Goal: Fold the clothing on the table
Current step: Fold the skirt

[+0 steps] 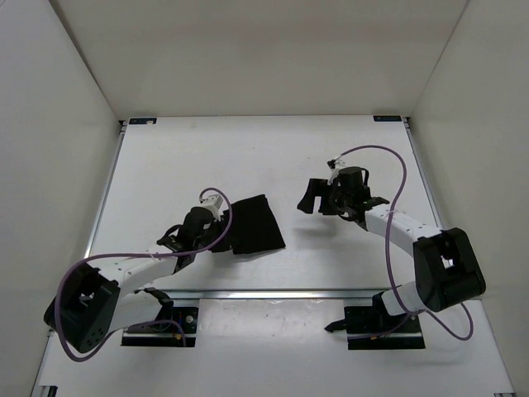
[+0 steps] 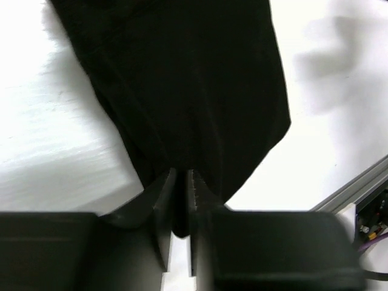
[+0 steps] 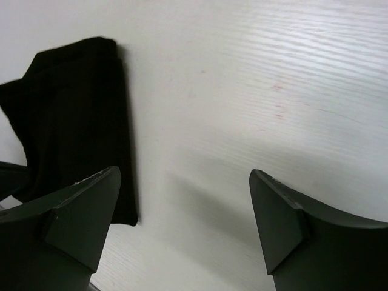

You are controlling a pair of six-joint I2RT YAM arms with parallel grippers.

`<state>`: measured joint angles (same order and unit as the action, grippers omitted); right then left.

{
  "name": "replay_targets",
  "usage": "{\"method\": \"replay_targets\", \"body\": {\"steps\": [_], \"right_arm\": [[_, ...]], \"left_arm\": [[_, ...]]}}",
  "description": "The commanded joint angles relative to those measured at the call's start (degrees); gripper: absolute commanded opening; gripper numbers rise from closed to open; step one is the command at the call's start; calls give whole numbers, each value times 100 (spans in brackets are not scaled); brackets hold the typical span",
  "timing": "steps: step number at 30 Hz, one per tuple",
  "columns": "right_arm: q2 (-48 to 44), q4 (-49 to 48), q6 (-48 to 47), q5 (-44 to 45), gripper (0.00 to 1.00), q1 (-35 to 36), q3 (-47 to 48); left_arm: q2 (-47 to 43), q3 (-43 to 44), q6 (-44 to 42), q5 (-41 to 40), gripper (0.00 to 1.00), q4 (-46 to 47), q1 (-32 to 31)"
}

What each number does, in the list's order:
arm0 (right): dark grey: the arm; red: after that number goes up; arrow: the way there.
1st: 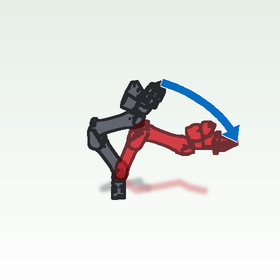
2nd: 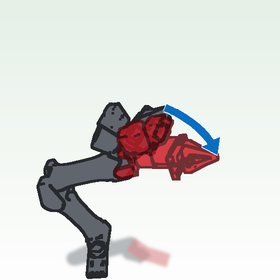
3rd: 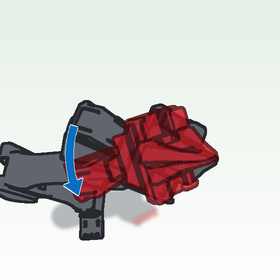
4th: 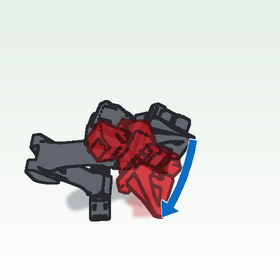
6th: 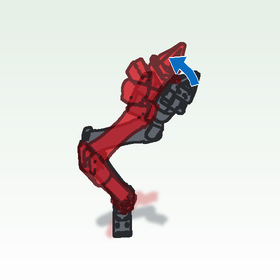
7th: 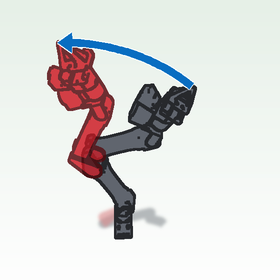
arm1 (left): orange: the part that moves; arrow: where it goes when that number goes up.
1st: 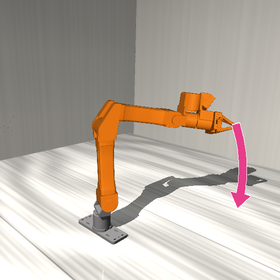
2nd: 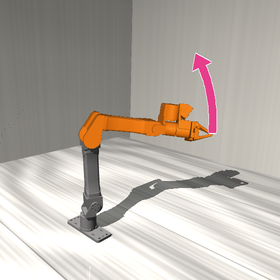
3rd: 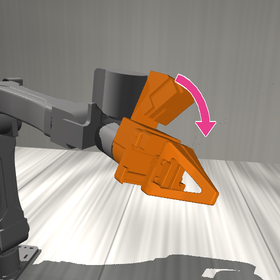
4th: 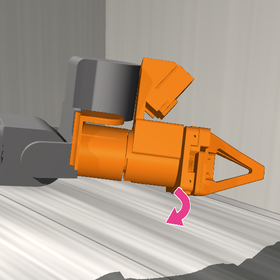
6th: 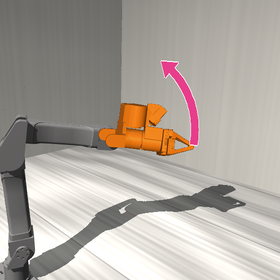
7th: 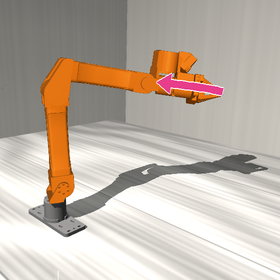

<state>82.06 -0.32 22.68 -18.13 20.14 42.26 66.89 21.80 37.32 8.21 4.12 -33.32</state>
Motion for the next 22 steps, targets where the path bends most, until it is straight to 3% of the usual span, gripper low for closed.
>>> {"method": "replay_targets", "body": {"steps": [1,2,4,6,8,9,13,16,20,22], "right_arm": [[-427,205,-43,448,85,-116,185],[-480,390,-53,599,85,-90,238],[-577,629,-88,881,86,-150,423],[-647,743,-88,890,85,-212,485],[-761,813,-87,1109,87,-195,563],[-814,840,-105,1197,89,-177,520],[-867,928,-176,1190,98,-203,529],[-876,770,-220,1058,98,-195,459],[-666,717,-203,865,87,-142,546],[-560,647,-220,837,88,-46,599]], "left_arm": [[-360,104,-102,-144,28,-393,132],[-535,157,-172,-214,31,-655,115],[-773,429,-233,-249,51,-1033,176],[-967,779,-408,-293,64,-1622,273],[-1230,1036,-698,-529,95,-1965,379],[-1371,1176,-778,-592,99,-2011,414],[-1408,1493,-1121,-530,99,-2151,809],[-1109,1757,-1367,-794,99,-2459,810],[-722,1740,-1482,-724,99,-2478,819],[-634,1687,-1438,-803,98,-2364,749]]}}
